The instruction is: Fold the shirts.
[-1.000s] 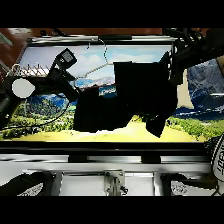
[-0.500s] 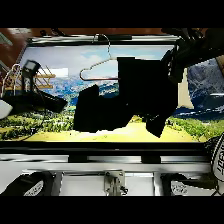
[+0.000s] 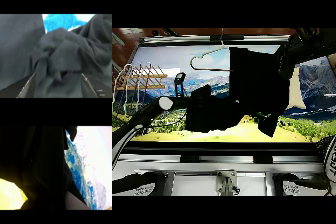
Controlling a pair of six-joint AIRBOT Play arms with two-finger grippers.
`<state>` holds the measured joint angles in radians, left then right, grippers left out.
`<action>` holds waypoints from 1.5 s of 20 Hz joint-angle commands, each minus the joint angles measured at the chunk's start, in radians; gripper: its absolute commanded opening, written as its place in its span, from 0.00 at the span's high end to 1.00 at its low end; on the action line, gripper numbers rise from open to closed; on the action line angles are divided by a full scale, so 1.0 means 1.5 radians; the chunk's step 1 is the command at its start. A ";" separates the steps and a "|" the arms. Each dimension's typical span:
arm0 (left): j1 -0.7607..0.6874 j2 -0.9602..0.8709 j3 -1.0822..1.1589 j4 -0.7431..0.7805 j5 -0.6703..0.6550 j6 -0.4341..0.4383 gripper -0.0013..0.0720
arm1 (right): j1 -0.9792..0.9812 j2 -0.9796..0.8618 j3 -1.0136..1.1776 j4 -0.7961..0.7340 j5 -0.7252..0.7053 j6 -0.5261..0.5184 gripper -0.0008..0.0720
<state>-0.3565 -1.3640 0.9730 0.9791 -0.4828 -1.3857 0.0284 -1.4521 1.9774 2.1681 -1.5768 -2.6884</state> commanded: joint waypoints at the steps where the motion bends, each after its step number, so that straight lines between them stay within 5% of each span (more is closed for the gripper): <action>1: -0.007 -0.099 0.082 -0.010 -0.012 0.035 0.15 | 0.000 0.001 0.000 0.002 0.018 0.007 0.89; 6: -0.006 -0.123 0.101 0.099 -0.105 0.051 0.14 | 0.000 0.001 0.000 0.002 0.027 0.007 0.89; 11: -0.014 -0.140 0.101 0.048 -0.100 0.090 0.18 | 0.000 0.001 0.000 0.002 0.034 0.007 0.89; 15: -0.011 -0.148 0.106 0.010 -0.087 0.096 0.87 | 0.000 0.001 0.000 0.002 0.037 0.007 0.89; 24: 0.081 -0.094 0.193 0.010 -0.171 0.155 0.90 | 0.000 0.001 0.000 -0.006 0.038 0.009 0.89; 30: 0.163 -0.029 0.269 0.015 -0.172 0.142 0.90 | 0.000 0.015 0.000 0.036 0.036 0.022 0.89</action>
<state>-0.1726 -1.4441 1.3193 0.9985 -0.7322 -1.1633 0.0284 -1.4433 1.9770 2.1780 -1.5166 -2.6671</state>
